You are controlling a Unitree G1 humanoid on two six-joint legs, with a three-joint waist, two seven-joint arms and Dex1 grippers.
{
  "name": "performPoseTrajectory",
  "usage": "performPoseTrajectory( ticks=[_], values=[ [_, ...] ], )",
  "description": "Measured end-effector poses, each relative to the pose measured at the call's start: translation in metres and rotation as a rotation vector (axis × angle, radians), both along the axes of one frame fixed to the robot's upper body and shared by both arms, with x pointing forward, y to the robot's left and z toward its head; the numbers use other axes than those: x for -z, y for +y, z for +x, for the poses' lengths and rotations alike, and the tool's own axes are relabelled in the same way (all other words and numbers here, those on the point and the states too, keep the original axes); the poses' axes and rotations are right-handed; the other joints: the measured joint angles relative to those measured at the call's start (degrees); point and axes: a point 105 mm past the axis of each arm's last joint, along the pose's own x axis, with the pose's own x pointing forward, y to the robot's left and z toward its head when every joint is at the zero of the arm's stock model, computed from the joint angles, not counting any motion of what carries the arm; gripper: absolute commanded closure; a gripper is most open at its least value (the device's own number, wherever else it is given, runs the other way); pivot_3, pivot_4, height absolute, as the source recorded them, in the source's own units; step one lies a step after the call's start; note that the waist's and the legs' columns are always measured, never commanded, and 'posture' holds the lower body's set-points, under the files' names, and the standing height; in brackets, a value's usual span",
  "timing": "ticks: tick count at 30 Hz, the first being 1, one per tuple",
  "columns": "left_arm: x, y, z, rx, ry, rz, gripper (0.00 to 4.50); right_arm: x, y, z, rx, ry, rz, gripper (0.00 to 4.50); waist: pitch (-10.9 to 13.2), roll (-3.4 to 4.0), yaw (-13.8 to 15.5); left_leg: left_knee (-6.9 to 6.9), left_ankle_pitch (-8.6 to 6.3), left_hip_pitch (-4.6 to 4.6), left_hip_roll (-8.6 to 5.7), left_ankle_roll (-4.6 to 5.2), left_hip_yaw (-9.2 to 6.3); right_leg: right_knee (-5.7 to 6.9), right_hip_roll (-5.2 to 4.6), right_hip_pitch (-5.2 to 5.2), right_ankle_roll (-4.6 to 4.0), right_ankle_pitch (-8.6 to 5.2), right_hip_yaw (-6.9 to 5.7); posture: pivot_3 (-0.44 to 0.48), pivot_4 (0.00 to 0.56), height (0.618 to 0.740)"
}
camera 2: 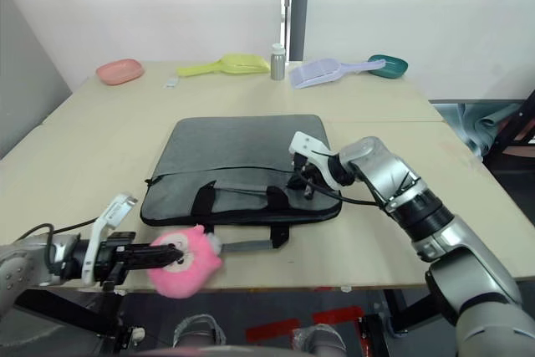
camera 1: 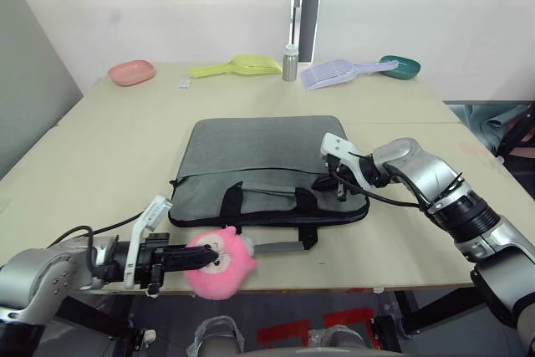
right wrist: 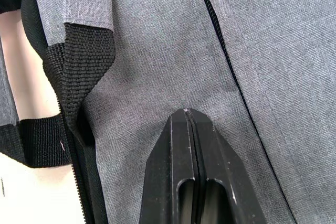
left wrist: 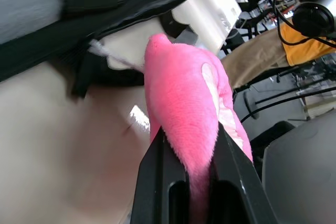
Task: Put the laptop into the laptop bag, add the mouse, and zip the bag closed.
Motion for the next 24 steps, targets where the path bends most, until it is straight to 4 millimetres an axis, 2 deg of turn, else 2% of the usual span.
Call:
performPoseTrajectory(
  ticks=[3,7,11,18,24],
  values=[
    [-0.001,-0.007,0.007,-0.005,-0.018,0.009,4.46,0.0,0.0,-0.001,0.003,0.004,0.003,4.5,0.0,0.0,-0.01,0.01,0.0,-0.03,0.0,0.0,0.01,-0.02,0.0,-0.01,0.0,0.0,0.01,0.0,0.15,0.74],
    [0.012,-0.018,0.01,-0.004,-0.005,0.059,4.46,0.0,0.0,-0.004,0.003,0.004,0.005,4.5,-0.01,0.0,-0.01,-0.01,0.0,-0.08,0.0,0.0,0.01,-0.11,0.0,-0.02,0.0,0.0,-0.01,0.0,0.15,0.74],
    [0.016,-0.027,0.015,0.014,-0.034,0.114,4.46,0.0,-0.002,-0.005,0.018,0.015,0.004,4.5,-0.02,0.01,0.15,-0.01,0.0,-0.06,0.0,0.0,-0.01,-0.1,-0.01,0.0,0.0,0.0,-0.02,0.0,0.15,0.74],
    [0.006,-0.051,0.026,0.033,-0.118,0.096,4.46,0.0,0.0,-0.009,0.013,0.027,0.002,4.5,-0.03,0.03,0.07,-0.01,0.0,-0.07,-0.01,-0.01,0.0,-0.1,-0.01,-0.01,0.0,0.0,-0.02,0.0,0.15,0.74],
    [-0.003,-0.062,0.025,0.054,-0.153,0.086,4.46,0.001,0.001,-0.01,0.015,0.036,0.006,4.5,-0.03,0.03,0.03,-0.02,0.0,-0.09,-0.02,-0.01,0.0,-0.15,-0.01,-0.01,0.0,0.0,-0.02,0.0,0.15,0.74]
  ],
)
